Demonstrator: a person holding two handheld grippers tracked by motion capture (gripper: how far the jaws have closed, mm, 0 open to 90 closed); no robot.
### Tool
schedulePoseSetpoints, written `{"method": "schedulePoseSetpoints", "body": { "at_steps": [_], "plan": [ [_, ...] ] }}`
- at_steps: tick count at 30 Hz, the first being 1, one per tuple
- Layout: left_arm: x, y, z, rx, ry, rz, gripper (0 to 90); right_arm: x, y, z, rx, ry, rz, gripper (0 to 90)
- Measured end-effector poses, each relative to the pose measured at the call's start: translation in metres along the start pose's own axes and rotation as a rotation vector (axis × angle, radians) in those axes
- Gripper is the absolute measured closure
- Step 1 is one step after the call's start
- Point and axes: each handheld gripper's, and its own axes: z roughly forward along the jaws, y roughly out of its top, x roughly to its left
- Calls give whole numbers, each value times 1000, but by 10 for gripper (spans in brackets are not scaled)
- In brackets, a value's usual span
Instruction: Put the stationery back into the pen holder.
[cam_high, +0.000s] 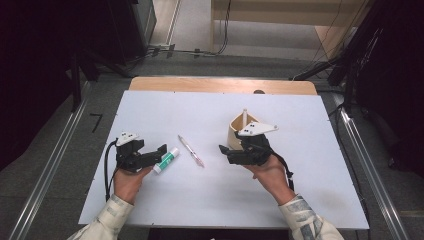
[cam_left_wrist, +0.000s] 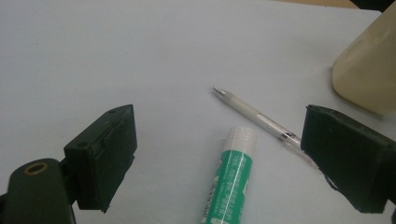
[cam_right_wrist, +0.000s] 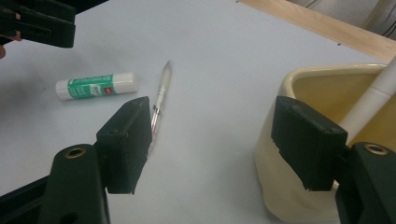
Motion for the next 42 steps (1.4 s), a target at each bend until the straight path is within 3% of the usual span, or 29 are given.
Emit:
{"method": "schedulePoseSetpoints", "body": {
  "at_steps": [17,42],
  "plan": [
    [2,0,1,-2,0,-9,113,13,2,26,36,27,-14,275],
    [2,0,1,2,2,-7,114,17,-1,61,84,18,-9,275]
  ]
}}
